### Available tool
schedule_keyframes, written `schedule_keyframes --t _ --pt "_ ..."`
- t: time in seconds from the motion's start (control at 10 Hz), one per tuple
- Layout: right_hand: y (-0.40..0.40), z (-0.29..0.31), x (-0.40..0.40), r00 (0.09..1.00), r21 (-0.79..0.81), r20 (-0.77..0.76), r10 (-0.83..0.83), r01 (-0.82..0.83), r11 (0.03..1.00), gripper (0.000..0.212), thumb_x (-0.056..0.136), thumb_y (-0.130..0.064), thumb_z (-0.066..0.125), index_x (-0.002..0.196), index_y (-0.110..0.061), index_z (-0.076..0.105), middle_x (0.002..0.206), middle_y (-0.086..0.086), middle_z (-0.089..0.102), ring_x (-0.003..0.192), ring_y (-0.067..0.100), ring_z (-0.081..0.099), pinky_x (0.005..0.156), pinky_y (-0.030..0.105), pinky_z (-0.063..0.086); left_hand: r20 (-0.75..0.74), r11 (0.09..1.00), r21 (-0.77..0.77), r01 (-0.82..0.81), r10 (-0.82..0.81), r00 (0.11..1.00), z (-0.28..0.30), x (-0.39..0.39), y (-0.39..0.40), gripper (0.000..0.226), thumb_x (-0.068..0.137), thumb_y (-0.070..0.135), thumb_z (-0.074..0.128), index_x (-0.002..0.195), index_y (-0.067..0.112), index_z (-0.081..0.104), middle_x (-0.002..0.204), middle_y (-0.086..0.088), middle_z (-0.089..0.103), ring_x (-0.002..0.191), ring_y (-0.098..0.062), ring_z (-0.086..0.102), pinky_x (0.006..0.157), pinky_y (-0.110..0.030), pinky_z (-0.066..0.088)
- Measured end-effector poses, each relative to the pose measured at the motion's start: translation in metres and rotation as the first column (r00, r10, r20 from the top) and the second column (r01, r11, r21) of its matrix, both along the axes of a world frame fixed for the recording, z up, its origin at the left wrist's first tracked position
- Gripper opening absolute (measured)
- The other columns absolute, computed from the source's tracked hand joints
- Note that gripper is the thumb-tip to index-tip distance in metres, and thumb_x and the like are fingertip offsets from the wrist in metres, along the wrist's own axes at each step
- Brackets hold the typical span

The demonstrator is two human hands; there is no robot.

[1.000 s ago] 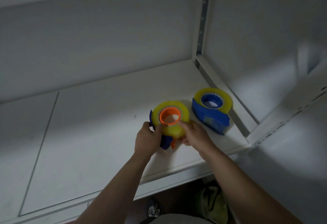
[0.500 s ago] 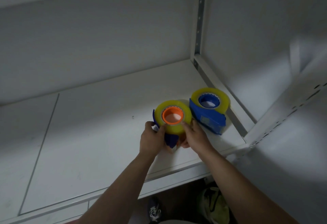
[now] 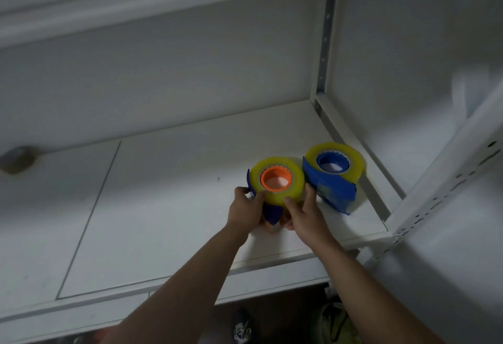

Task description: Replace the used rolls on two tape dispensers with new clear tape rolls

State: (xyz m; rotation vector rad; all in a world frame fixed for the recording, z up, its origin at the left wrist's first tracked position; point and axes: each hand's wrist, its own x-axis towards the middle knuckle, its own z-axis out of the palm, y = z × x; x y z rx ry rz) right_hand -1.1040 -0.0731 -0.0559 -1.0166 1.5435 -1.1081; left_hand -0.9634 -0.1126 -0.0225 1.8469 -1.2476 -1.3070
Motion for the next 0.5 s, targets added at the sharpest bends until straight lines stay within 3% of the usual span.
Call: schedule_keyframes --t 0.1,0.2,0.3,0.4,0.5 --pt "-0.001 -0.002 -0.001 0.999 -0.041 0.014 -0.037 0.038 0.998 0.065 0.091 -0.034 0.060 0.142 -0.036 0.020 0.119 -0.005 0.054 0.096 0.021 0.062 0.068 0.043 0.060 -0.053 0.999 0.039 0.018 -0.016 0.998 0.001 0.004 0.002 0.055 0.087 0.047 0.060 0.129 0.019 0.041 0.110 -0.012 0.067 0.094 -0.028 0.069 0.085 -0.049 0.057" --pt "0.000 0.001 0.000 0.975 -0.075 0.112 -0.191 0.200 0.977 0.043 0.089 -0.019 0.060 0.125 -0.031 0.041 0.105 0.006 0.061 0.075 0.019 0.063 0.057 0.033 0.054 -0.105 0.996 0.062 0.061 -0.055 0.993 0.003 0.011 0.007 0.049 0.093 0.047 0.054 0.132 0.021 0.044 0.107 -0.009 0.067 0.093 -0.025 0.068 0.084 -0.043 0.058" --pt "0.005 0.020 0.005 0.953 -0.204 0.070 -0.296 0.304 0.931 0.020 0.086 -0.012 0.057 0.097 -0.023 0.046 0.083 0.007 0.056 0.064 0.010 0.052 0.059 0.031 0.043 -0.170 0.993 0.058 0.102 -0.091 0.981 0.012 0.024 0.016 0.033 0.100 0.037 0.046 0.126 0.018 0.051 0.092 -0.003 0.065 0.077 -0.019 0.065 0.070 -0.032 0.054" --pt "0.006 0.047 0.023 0.962 -0.372 -0.051 -0.267 0.230 0.899 0.022 0.086 -0.004 0.054 0.078 -0.015 0.037 0.064 0.000 0.040 0.049 0.004 0.037 0.049 0.021 0.033 -0.148 0.991 0.011 0.131 -0.128 0.981 0.016 0.048 0.019 0.029 0.097 0.012 0.042 0.123 0.012 0.056 0.080 -0.005 0.063 0.071 -0.020 0.062 0.068 -0.030 0.052" --pt "0.007 0.067 0.059 0.949 -0.459 -0.224 -0.220 0.096 0.883 0.037 0.085 -0.003 0.055 0.063 -0.018 0.029 0.055 -0.002 0.031 0.048 0.010 0.029 0.047 0.038 0.029 -0.068 0.991 -0.023 0.133 -0.134 0.989 0.017 0.077 0.021 0.038 0.087 -0.001 0.034 0.109 0.009 0.064 0.066 -0.004 0.058 0.061 -0.020 0.059 0.069 -0.033 0.050"
